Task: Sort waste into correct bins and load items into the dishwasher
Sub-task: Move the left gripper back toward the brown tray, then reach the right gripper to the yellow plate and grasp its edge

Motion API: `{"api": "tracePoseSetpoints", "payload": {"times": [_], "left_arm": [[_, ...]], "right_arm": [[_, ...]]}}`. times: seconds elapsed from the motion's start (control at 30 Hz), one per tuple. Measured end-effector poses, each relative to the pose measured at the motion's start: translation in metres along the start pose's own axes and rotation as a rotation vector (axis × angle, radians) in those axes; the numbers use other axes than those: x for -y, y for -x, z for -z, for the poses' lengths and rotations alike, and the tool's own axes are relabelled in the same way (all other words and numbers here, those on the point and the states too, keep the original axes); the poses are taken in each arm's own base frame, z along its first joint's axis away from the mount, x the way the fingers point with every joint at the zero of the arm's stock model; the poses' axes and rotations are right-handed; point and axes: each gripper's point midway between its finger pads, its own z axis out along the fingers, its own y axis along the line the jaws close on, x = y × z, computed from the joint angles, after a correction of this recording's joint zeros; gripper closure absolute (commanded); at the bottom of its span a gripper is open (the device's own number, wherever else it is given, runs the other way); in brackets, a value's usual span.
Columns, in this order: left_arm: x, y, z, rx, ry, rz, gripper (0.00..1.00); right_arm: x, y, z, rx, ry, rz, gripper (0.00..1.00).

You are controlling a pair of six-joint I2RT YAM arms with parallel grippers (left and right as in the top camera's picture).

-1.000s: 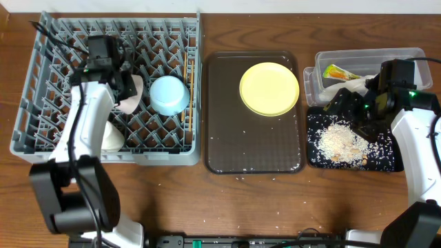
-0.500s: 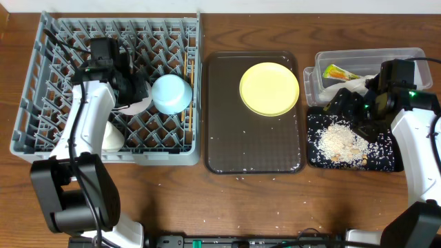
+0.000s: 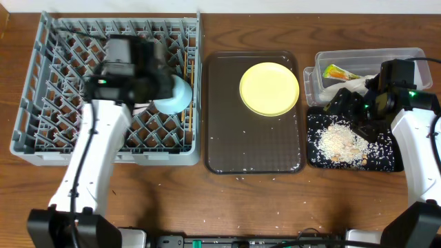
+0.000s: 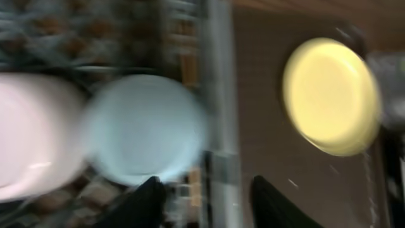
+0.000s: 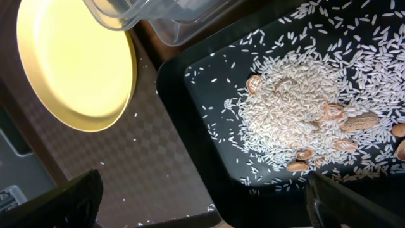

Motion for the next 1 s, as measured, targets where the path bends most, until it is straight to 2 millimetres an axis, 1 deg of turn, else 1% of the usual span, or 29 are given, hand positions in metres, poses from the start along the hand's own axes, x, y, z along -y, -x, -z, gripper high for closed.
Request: {"api": "tracePoseSetpoints", "payload": {"times": [0.07, 0.1, 0.2, 0.27, 0.33, 0.43, 0.57, 0.7, 0.73, 0.77, 0.8, 0.87, 0.9, 0.97, 1.0], "left_arm": [[0.027, -0.007, -0.005, -0.019, -0.048, -0.047, 0.33], [0.042, -0.011, -0.008, -0.028, -0.076, -0.080, 0.32], [0.079, -0.023, -0.016, -0.051, -0.136, -0.149, 0.31], [0.091, -0.028, -0.022, -0.060, -0.132, -0.168, 0.31], [0.096, -0.033, -0.032, -0.070, -0.100, -0.170, 0.31], [0.094, -0.042, -0.044, -0.102, -0.062, -0.160, 0.30], [0.091, -0.046, -0.045, -0.117, -0.039, -0.146, 0.30], [0.093, -0.047, -0.044, -0.122, -0.050, -0.142, 0.30], [0.094, -0.048, -0.044, -0.125, -0.057, -0.142, 0.30], [0.095, -0.049, -0.044, -0.131, -0.065, -0.141, 0.30], [0.096, -0.052, -0.042, -0.144, -0.074, -0.139, 0.30], [0.096, -0.059, -0.036, -0.169, -0.077, -0.136, 0.29], [0.096, -0.061, -0.031, -0.176, -0.078, -0.135, 0.30], [0.097, -0.062, -0.017, -0.169, -0.084, -0.136, 0.30], [0.099, -0.060, -0.007, -0.149, -0.092, -0.139, 0.30]], "right_arm": [[0.000, 0.000, 0.000, 0.000, 0.000, 0.000, 0.01], [0.000, 0.000, 0.000, 0.000, 0.000, 0.000, 0.01], [0.000, 0.000, 0.000, 0.000, 0.000, 0.000, 0.01], [0.000, 0.000, 0.000, 0.000, 0.000, 0.000, 0.01], [0.000, 0.000, 0.000, 0.000, 0.000, 0.000, 0.01], [0.000, 0.000, 0.000, 0.000, 0.000, 0.000, 0.01], [0.000, 0.000, 0.000, 0.000, 0.000, 0.000, 0.01], [0.000, 0.000, 0.000, 0.002, 0.001, 0.001, 0.01], [-0.002, 0.003, 0.000, 0.014, 0.007, 0.004, 0.01], [-0.006, 0.013, -0.001, 0.054, 0.027, 0.011, 0.01], [-0.017, 0.034, 0.001, 0.139, 0.071, 0.028, 0.01], [-0.030, 0.046, 0.005, 0.184, 0.129, 0.034, 0.01], [-0.037, 0.049, 0.006, 0.192, 0.164, 0.037, 0.09], [-0.053, 0.052, 0.010, 0.198, 0.243, 0.043, 0.16], [-0.060, 0.050, 0.011, 0.189, 0.278, 0.043, 0.23]]}}
